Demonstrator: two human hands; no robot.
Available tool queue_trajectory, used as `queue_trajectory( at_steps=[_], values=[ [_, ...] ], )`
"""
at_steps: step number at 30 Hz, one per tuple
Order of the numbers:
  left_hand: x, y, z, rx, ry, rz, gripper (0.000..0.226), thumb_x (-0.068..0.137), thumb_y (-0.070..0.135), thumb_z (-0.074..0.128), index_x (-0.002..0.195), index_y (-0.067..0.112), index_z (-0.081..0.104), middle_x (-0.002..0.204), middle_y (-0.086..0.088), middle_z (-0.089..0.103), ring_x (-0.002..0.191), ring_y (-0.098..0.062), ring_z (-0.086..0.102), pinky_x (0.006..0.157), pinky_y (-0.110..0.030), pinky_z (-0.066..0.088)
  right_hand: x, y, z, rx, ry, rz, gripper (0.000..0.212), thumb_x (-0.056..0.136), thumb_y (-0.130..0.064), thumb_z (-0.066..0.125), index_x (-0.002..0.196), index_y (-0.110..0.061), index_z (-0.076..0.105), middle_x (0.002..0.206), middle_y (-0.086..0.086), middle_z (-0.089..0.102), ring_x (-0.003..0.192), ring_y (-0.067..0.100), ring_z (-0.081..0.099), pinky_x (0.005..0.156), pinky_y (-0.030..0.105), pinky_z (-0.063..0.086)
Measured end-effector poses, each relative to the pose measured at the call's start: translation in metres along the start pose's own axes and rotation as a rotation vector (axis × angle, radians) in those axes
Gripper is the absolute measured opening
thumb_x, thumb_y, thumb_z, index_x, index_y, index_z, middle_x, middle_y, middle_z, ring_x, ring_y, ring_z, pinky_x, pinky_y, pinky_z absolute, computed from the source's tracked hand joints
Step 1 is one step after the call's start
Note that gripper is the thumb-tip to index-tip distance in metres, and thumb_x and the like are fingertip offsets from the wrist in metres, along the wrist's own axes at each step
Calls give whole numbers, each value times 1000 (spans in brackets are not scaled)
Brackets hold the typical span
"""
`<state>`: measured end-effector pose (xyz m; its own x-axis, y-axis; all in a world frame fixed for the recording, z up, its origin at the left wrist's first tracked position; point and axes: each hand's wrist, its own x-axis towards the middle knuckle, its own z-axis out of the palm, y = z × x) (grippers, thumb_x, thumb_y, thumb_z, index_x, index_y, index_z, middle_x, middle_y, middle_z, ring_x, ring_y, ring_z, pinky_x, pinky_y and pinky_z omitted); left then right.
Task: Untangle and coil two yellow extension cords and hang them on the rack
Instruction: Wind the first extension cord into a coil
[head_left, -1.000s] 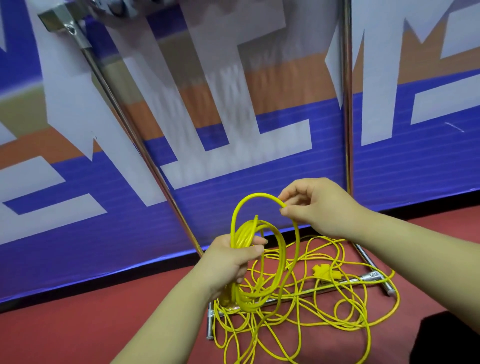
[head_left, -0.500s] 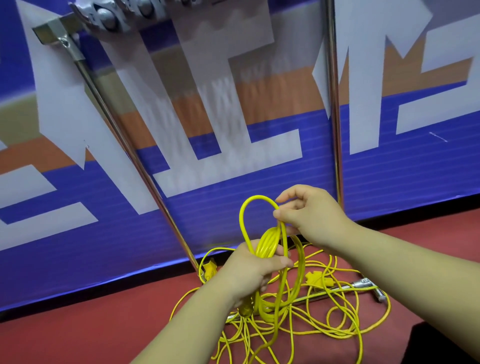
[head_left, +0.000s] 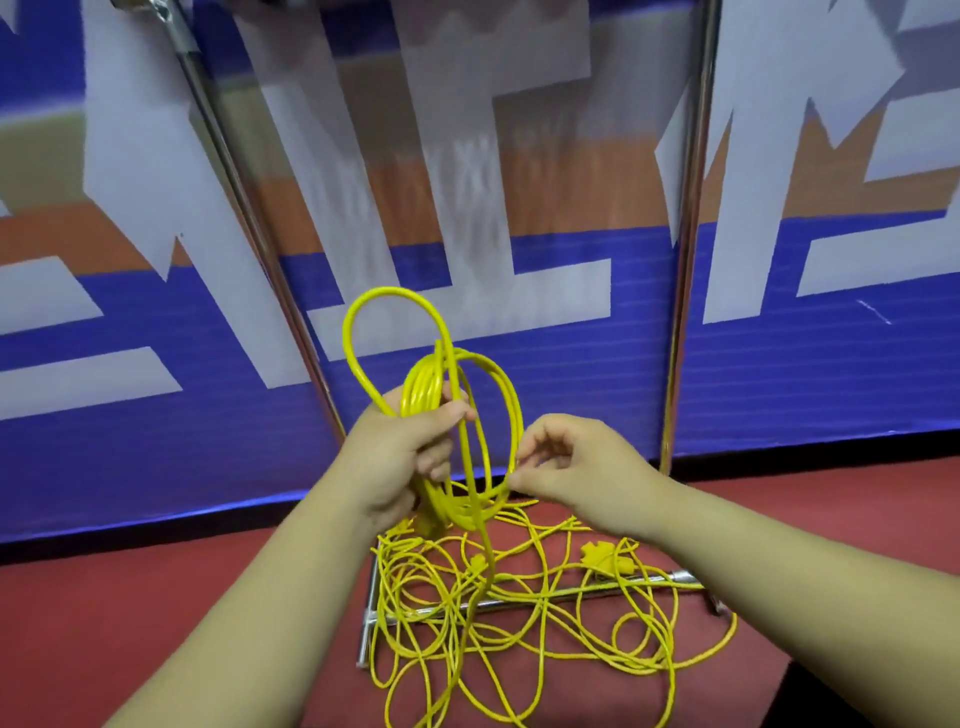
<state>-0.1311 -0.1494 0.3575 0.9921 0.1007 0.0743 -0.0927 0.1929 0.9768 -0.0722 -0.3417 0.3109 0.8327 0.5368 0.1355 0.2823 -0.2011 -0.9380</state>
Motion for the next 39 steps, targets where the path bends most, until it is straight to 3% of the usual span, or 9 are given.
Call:
queue_trajectory(
  at_steps=[6, 12, 15, 18, 23, 26, 29, 35, 39],
  values=[
    [-11, 14, 0, -74, 43, 56, 5, 91, 3, 60, 92, 8, 60, 81, -4, 65, 35, -1, 29, 39, -17, 30, -9, 5, 40, -38, -140, -30, 29, 78, -12, 84, 86, -20, 57, 73, 0, 65, 70, 13, 65, 70, 30, 51],
    [-20, 25, -10, -168, 88, 79, 11, 96, 7, 54, 88, 7, 61, 81, -4, 56, 37, -1, 30, 40, -16, 32, -11, 4, 59, -15, 4, -33, 33, 78, -6, 82, 81, -20, 52, 94, 12, 70, 79, 24, 71, 76, 39, 56],
    [-22, 28, -14, -231, 111, 69, 13, 99, 8, 51, 90, 10, 60, 84, -2, 56, 38, -1, 32, 40, -16, 33, -14, 2, 73, -5, 23, 5, 32, 77, -12, 82, 79, -23, 53, 86, 4, 68, 67, 15, 62, 68, 33, 49],
    [-26, 34, -19, -259, 119, 54, 11, 99, 11, 51, 92, 10, 60, 82, -1, 54, 38, -1, 32, 41, -16, 34, -17, 2, 83, 76, -7, 27, 28, 73, -20, 79, 77, -27, 53, 77, 0, 65, 66, 16, 57, 66, 36, 46],
    [-41, 37, -34, -141, 109, -59, 15, 87, 15, 60, 101, 13, 66, 95, -1, 73, 37, 0, 30, 40, -14, 32, -21, -6, 71, 215, 5, 57, 23, 86, 4, 70, 87, -13, 54, 69, 7, 66, 71, 25, 64, 63, 34, 46],
    [-49, 30, -38, 74, 121, -135, 4, 93, 16, 62, 89, 16, 65, 78, -1, 63, 37, -2, 29, 38, -17, 30, -19, -15, 52, 288, 138, 91, 21, 89, 5, 66, 89, -12, 54, 65, 5, 64, 66, 25, 66, 58, 31, 51],
    [-52, 25, -34, 156, 131, -203, 22, 94, 24, 64, 73, 20, 58, 60, 2, 40, 37, -4, 27, 37, -17, 26, -14, -18, 29, 310, 288, 126, 19, 90, 3, 65, 87, -14, 58, 68, 4, 59, 58, 17, 61, 56, 31, 56],
    [-42, 36, -22, 80, 134, -264, 39, 93, 55, 55, 84, 17, 55, 56, 4, 34, 36, -7, 26, 37, -18, 25, -11, 6, -16, 71, 438, 218, 14, 88, -2, 65, 86, -16, 66, 74, 8, 61, 59, 19, 59, 54, 30, 56],
    [-37, 35, -18, 128, 128, -229, 33, 100, 46, 50, 84, 17, 52, 59, 1, 32, 36, -8, 26, 38, -18, 24, -17, 32, -31, -38, 417, 317, 15, 87, 1, 64, 83, -14, 68, 62, 10, 61, 53, 20, 57, 59, 34, 58]
  ],
)
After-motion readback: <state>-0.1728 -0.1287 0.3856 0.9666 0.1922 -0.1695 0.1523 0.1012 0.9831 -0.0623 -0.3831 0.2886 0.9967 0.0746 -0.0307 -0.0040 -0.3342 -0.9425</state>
